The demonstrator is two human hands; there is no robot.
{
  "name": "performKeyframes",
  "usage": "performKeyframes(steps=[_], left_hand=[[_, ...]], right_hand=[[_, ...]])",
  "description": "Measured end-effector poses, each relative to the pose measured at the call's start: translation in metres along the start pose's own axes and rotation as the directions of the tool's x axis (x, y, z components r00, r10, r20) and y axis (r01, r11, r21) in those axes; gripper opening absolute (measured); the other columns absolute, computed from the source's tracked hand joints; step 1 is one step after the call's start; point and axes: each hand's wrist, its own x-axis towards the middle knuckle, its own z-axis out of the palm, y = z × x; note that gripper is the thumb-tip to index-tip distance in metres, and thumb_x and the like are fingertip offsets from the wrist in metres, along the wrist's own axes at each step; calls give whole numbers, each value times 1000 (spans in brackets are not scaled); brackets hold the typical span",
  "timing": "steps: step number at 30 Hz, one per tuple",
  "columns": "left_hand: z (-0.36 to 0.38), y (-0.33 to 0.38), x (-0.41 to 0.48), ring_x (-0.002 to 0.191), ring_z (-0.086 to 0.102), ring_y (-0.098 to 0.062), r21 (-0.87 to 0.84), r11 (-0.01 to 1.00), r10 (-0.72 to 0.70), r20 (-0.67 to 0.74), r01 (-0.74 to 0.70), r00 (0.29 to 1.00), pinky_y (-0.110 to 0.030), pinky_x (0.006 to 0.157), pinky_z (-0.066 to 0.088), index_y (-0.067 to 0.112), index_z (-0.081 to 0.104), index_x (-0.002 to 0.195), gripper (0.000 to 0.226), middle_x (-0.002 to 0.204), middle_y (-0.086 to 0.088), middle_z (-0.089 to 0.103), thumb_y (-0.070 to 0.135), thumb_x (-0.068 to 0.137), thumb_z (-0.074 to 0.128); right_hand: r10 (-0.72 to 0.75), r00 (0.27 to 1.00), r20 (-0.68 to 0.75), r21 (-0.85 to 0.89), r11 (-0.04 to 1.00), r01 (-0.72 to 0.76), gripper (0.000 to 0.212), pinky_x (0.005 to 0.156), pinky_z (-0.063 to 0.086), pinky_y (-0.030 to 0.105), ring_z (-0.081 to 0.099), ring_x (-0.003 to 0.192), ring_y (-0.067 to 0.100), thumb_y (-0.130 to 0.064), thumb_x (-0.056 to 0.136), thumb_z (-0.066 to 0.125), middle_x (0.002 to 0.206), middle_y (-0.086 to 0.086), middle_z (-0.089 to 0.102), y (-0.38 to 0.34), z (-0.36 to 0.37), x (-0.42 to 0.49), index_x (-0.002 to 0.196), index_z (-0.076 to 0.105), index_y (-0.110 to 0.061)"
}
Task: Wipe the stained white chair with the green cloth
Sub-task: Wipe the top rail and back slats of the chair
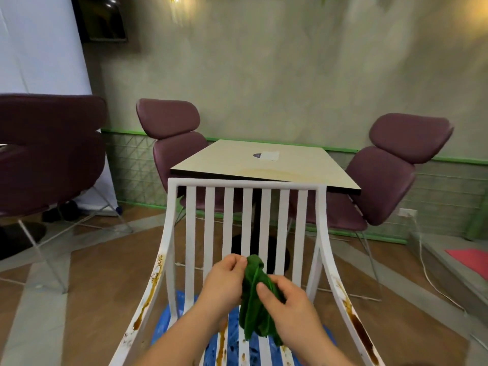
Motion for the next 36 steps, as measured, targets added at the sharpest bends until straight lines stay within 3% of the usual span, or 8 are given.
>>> performKeyframes(steps=[4,8,13,16,20,25,30,36], left_hand=[[-12,15,-15,80,58,-25,26,994,104,99,-107,990,-41,77,47,5,63,101,32,87,-18,62,31,107,47],[-26,37,-30,79,59,-25,162,966,159,255,-204,954,-42,78,48,20,67,89,28,84,-10,63,33,106,48],[-41,69,-50,76,63,-15,287,889,294,238,-356,926,-34,72,53,29,68,86,25,79,3,67,34,104,51],[-49,82,-59,78,66,-14,436,798,350,226,-416,909,-28,65,54,33,67,87,22,83,4,69,36,103,53],[-58,93,-69,86,65,-7,547,693,424,216,-468,880,-27,75,53,41,69,88,15,88,13,70,40,99,59],[-65,99,-69,83,68,-15,401,781,427,218,-480,877,-36,78,59,43,70,90,5,89,6,69,38,93,70],[-75,100,-49,81,69,-10,443,794,428,79,-416,900,-29,70,58,39,71,89,3,88,8,71,38,89,74],[-98,68,-19,91,70,-10,249,885,403,16,-394,915,-28,82,58,41,63,117,19,100,3,72,41,99,59]], right_hand=[[5,1000,-19,162,987,-2,29,74,56,17,69,92,3,-44,92,65,109,-6,71,-16,-6,-9,113,64,-24],[-136,990,39,63,989,134,81,108,43,28,45,129,-3,-57,80,67,140,-23,47,-40,-12,-14,151,33,-41],[-150,967,204,-103,979,174,20,89,60,33,73,94,10,-23,92,74,101,-1,76,-67,-17,-22,110,67,-18],[-33,963,267,-137,988,72,10,70,57,39,70,78,29,-13,81,68,82,7,72,-81,-17,-31,91,66,-13],[87,971,224,-181,982,-46,28,61,41,33,52,69,25,7,76,44,68,8,54,-88,-21,-43,65,56,-16],[56,906,420,220,962,-161,39,98,56,46,69,113,34,-19,92,66,120,16,71,-88,-18,-46,128,57,-6],[70,901,428,106,986,-128,31,102,54,46,72,109,32,-24,101,60,114,17,75,-99,-4,-28,121,66,-1],[72,919,388,382,895,-231,40,105,48,59,65,116,46,-28,96,62,120,28,70,-120,12,27,124,66,-1]])
